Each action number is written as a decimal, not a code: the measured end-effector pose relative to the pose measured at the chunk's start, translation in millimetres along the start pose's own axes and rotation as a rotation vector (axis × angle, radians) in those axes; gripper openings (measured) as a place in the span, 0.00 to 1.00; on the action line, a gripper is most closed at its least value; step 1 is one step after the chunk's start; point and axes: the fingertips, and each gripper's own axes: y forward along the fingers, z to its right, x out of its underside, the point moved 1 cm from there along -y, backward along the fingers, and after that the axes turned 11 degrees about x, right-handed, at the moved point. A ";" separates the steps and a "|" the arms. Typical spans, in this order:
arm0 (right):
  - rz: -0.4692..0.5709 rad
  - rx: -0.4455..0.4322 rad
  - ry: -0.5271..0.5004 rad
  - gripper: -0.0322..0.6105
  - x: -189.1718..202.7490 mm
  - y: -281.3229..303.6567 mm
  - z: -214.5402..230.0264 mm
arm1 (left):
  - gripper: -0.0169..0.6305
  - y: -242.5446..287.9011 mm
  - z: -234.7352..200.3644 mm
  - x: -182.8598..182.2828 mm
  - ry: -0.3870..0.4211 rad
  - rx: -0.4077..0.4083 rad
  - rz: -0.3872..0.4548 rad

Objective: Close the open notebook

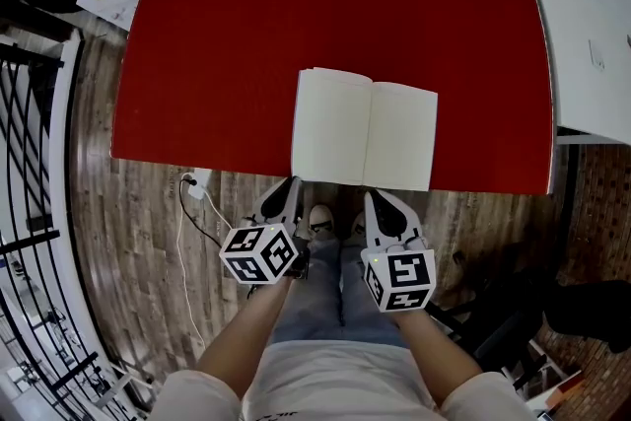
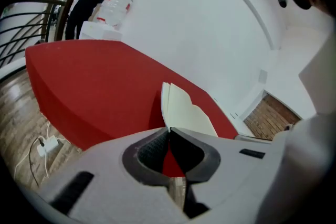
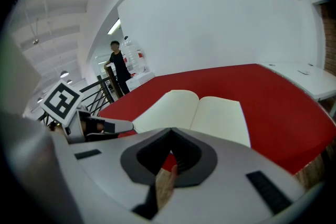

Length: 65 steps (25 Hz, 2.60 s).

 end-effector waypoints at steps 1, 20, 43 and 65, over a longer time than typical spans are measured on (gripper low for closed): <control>0.005 0.004 0.003 0.06 -1.8 -0.7 1.6 | 0.05 -1.4 5.8 -4.0 0.024 0.004 0.000; 0.049 0.172 0.085 0.06 -8.3 -42.9 78.3 | 0.05 17.5 142.0 -10.3 0.375 0.219 -0.108; 0.028 0.315 0.181 0.06 34.3 -83.1 153.2 | 0.05 84.1 209.5 59.9 0.638 0.312 -0.285; -0.001 0.311 0.200 0.06 65.0 -85.0 182.0 | 0.06 145.6 187.3 142.9 0.635 0.170 -0.445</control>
